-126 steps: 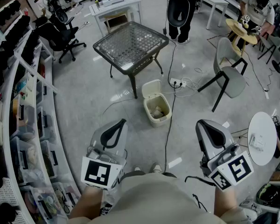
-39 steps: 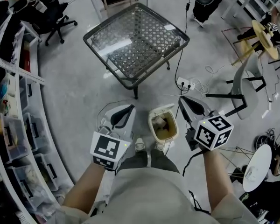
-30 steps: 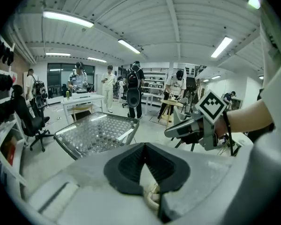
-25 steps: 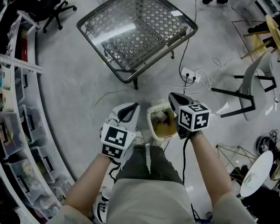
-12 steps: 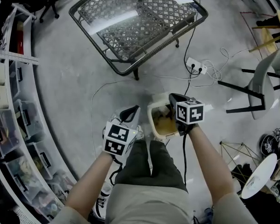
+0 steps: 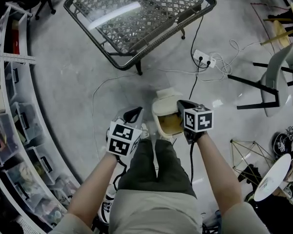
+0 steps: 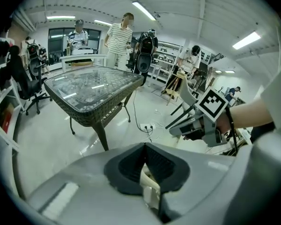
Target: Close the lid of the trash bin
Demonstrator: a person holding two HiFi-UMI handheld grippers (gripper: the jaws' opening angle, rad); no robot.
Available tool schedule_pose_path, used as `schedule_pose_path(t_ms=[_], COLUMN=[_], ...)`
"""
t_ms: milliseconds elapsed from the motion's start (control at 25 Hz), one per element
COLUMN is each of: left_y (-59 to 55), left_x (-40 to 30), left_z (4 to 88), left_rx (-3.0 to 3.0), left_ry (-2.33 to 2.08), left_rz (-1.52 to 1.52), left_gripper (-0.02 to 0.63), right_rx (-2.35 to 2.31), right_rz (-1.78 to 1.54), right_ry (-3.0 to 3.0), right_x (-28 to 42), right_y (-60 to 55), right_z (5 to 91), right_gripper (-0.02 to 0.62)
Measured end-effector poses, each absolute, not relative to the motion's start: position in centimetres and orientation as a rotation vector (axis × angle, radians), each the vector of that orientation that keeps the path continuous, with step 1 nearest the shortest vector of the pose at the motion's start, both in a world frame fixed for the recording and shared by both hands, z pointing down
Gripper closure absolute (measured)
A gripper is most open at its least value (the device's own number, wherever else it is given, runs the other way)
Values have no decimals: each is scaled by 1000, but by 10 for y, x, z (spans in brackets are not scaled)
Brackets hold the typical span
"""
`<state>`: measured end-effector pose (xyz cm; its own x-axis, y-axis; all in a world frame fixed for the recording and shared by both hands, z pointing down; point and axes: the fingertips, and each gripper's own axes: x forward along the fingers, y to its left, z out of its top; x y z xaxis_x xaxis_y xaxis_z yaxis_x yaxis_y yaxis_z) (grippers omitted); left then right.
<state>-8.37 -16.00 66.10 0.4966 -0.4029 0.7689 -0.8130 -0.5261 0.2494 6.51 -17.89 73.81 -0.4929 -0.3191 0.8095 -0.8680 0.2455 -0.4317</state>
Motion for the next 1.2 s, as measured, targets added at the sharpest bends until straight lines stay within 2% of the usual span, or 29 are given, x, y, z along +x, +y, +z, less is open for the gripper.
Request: schedule_pose_path(t_ms=[720,1200], left_y=[-80,-74], left_x=[-22,-22], left_z=[776,818], left_rx=[2053,2017], left_ry=[-655,-553], left_rz=[1065,1126], left_gripper=[603,603], right_rx=[1124,1073], right_rz=[1588,1479], right_ry=[-1638,-1530], right_x=[113,116], right_y=[-31,-11], right_z=[872,951], right_gripper=[592,592])
